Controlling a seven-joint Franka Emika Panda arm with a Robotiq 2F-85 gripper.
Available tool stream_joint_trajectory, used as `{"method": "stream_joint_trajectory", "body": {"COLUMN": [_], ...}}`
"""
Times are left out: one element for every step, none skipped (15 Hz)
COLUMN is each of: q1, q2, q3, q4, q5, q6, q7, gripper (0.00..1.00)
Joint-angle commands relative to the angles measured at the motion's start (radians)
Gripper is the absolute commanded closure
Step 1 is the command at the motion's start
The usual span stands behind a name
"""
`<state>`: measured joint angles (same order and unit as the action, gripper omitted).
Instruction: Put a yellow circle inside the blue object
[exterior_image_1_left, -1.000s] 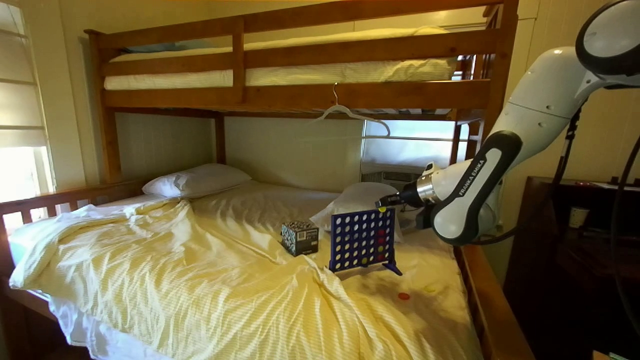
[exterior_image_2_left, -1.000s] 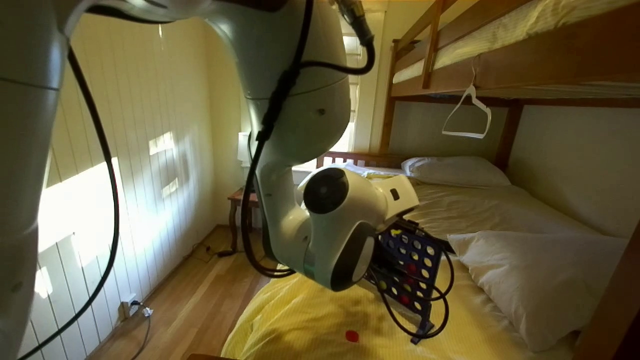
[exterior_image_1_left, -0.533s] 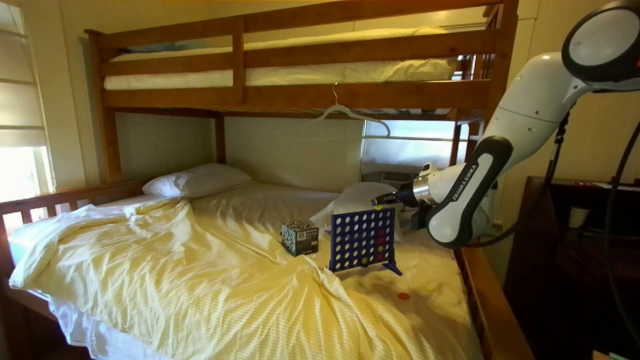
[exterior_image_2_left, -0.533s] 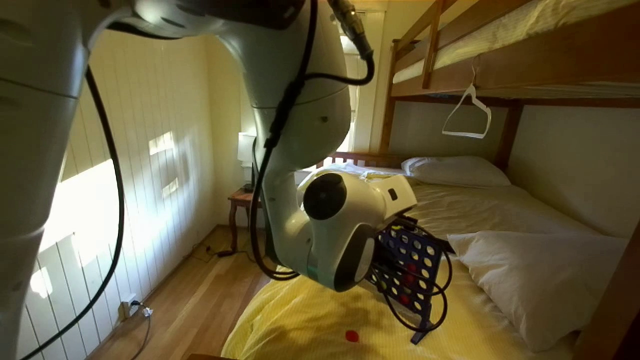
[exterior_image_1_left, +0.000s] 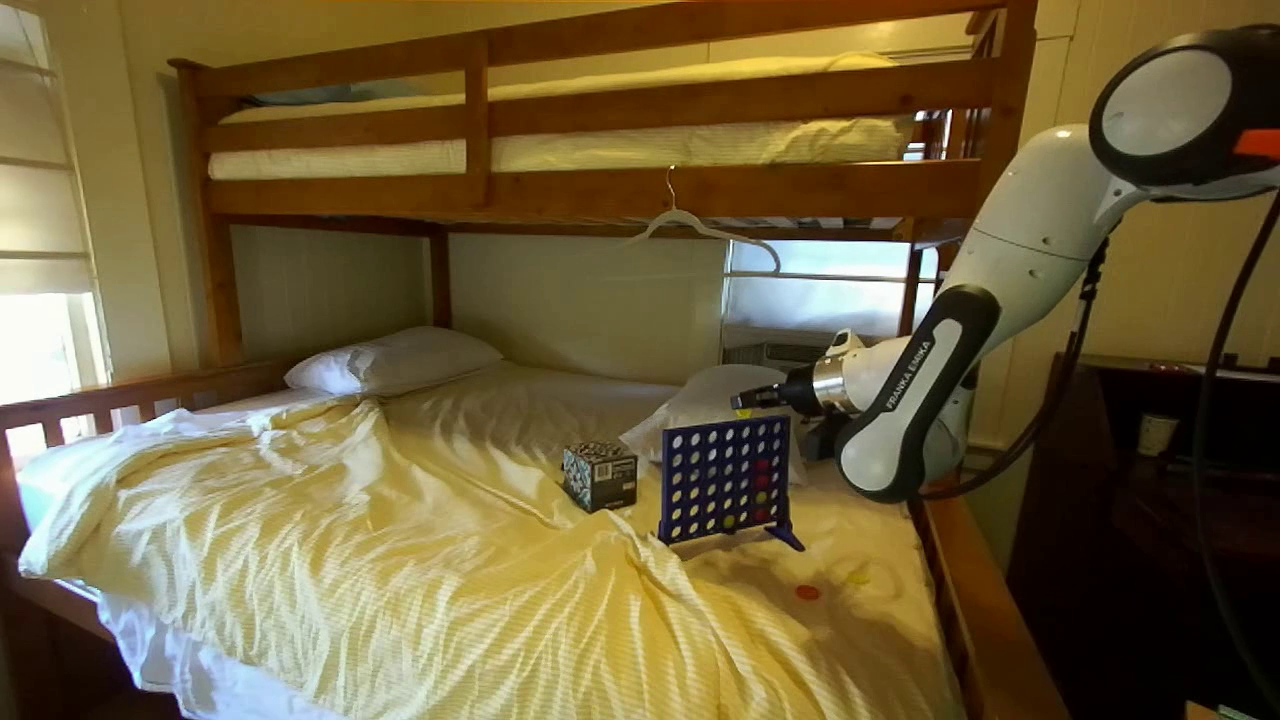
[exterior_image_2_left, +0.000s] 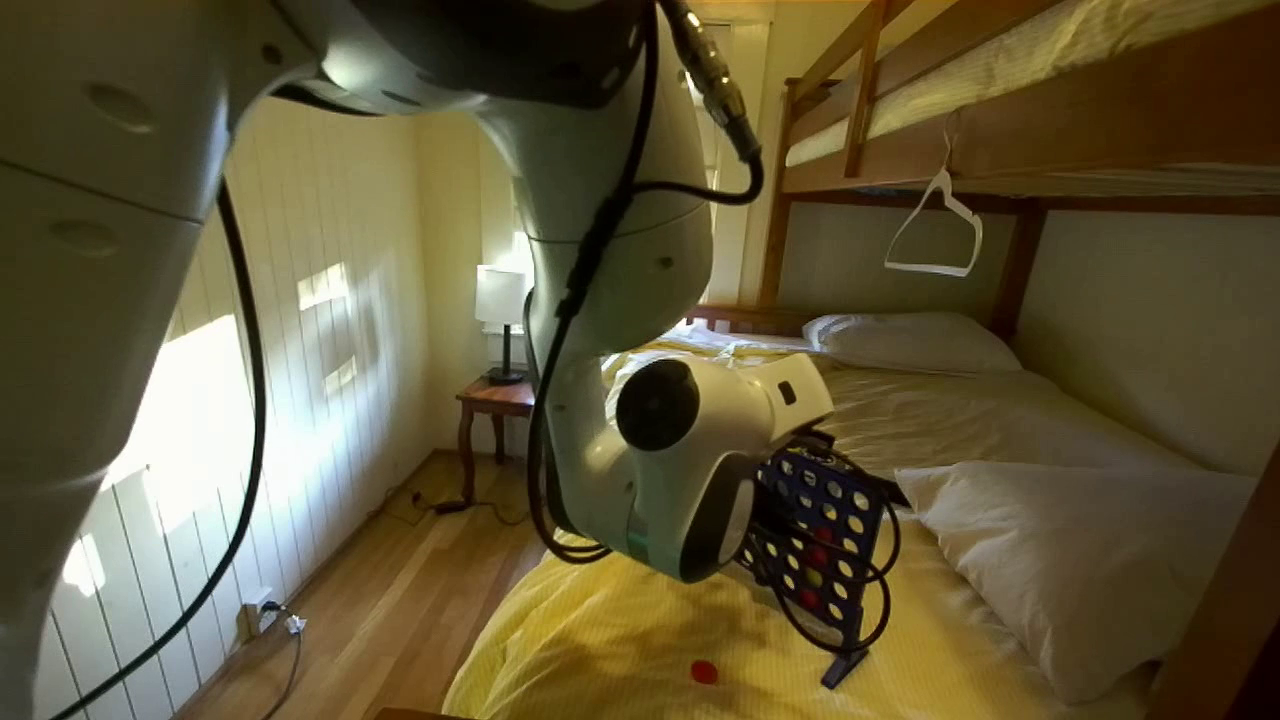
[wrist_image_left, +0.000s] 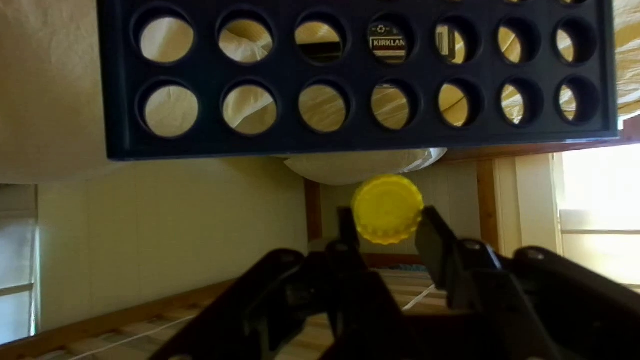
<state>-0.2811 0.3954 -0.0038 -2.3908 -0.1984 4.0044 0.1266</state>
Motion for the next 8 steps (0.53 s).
{"method": "stream_joint_trajectory", "body": {"q1": [0.022, 0.024, 0.026, 0.027, 0.028, 0.029, 0.030, 0.031], "q2": [0.038, 0.043, 0.047, 0.050, 0.052, 0.054, 0.056, 0.058], "q3": [-0.015, -0.015, -0.015, -0.015, -0.015, -0.015, -0.016, -0.016], "q4": [0.040, 0.045, 0.048, 0.051, 0.053, 0.054, 0.056, 0.057], "q5": [0.005, 0.007, 0.009, 0.008, 0.008, 0.007, 0.009, 0.010], "q6": [0.035, 0.035, 0.035, 0.035, 0.035, 0.036, 0.036, 0.036], "q7": [0.020, 0.018, 0.016, 0.015, 0.015, 0.015, 0.014, 0.012], "gripper": [0.90, 0.90, 0.90, 0.90, 0.90, 0.90, 0.90, 0.90]}}
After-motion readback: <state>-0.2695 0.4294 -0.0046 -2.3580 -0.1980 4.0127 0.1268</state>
